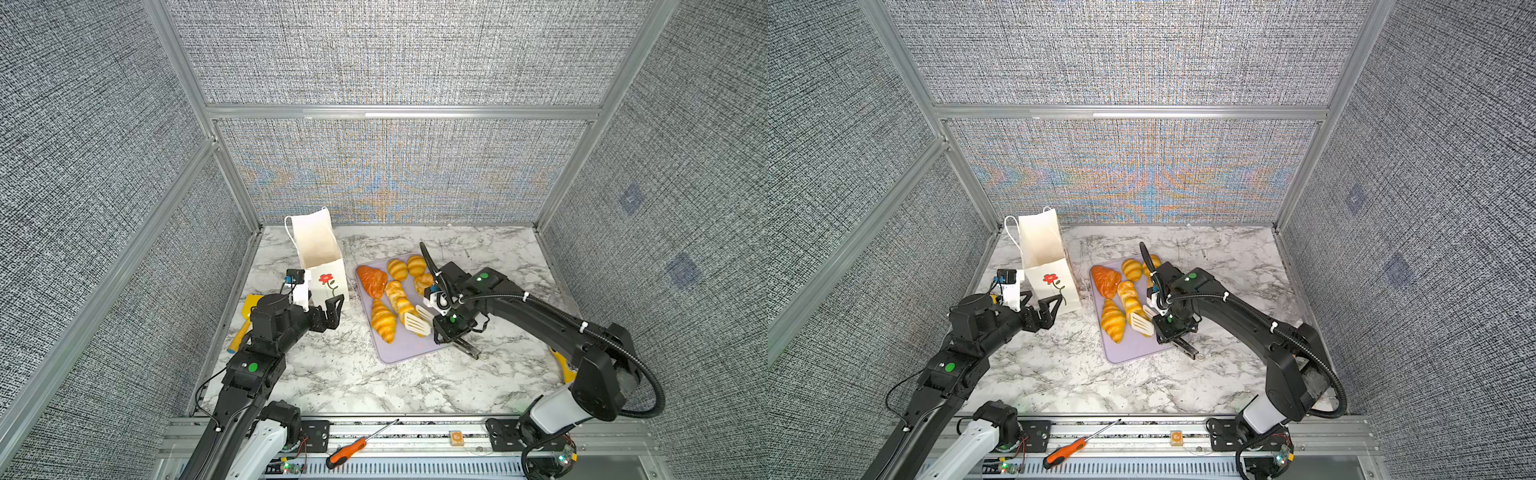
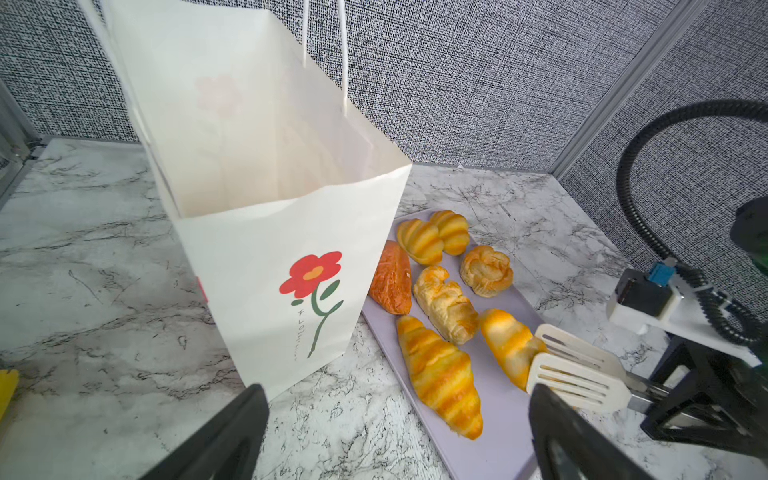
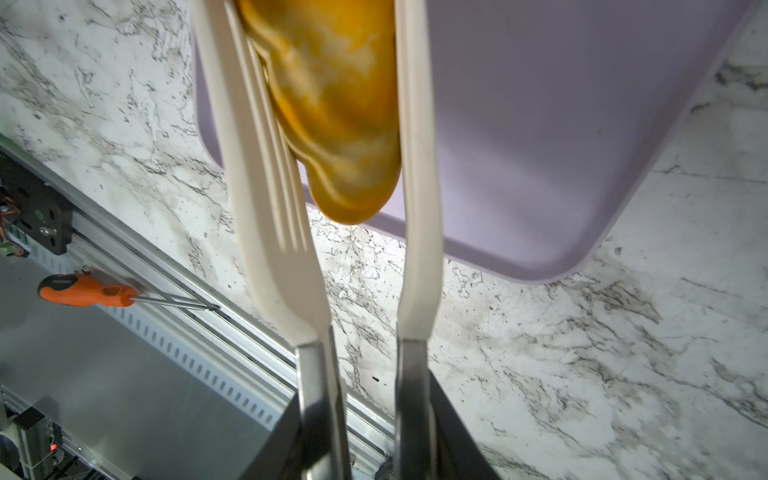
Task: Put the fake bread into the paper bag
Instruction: 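Lift the striped croissant with the tongs toward the paper bag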
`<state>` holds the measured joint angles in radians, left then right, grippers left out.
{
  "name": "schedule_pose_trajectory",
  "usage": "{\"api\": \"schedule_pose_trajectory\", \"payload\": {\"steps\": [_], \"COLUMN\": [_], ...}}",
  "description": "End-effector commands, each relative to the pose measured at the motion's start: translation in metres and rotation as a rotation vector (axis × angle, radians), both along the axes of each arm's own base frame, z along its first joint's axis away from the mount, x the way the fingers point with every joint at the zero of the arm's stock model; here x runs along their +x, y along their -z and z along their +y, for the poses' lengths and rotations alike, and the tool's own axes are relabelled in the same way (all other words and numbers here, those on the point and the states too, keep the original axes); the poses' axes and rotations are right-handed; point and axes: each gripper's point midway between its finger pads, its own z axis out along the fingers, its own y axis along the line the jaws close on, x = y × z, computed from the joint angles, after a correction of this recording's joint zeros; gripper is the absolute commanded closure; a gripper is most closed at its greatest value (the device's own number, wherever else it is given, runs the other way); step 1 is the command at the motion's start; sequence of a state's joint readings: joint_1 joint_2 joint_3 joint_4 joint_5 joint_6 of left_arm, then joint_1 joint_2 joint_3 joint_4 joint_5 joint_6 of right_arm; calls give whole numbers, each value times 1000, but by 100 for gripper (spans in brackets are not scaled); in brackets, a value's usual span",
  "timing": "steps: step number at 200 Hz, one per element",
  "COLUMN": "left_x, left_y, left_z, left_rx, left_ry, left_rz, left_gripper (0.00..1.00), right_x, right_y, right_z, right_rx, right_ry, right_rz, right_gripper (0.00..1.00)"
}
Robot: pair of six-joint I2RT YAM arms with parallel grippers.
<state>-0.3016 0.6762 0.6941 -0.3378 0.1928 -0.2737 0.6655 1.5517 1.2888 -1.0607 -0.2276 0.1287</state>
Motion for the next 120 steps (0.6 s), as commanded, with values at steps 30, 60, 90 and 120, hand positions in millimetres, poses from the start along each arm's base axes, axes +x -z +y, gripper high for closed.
{"api": "schedule_pose_trajectory", "payload": {"steps": [30,60,90,120], "left_x": [5,9,13,15], "left_y": [-18,-23,-28,-34], "left_z": [-10,-6,-4,3], "left_rx": [-31,-15,-25,-12], "left_ry": [42,17,-7,-46], "left_rz": [-35,-33,-30,-37], "left_gripper": [1,1,1,1], "right_x": [13,21,30,36], "right_y": [-25,-41,-57,-64], "right_z": [33,57,74,83], "right_rx": [132,184,237,270], "right_ry": [-36,-75,-98,-109], "right_rz": [-56,-96,-128,-145], "right_gripper": [64,64,64,64]}}
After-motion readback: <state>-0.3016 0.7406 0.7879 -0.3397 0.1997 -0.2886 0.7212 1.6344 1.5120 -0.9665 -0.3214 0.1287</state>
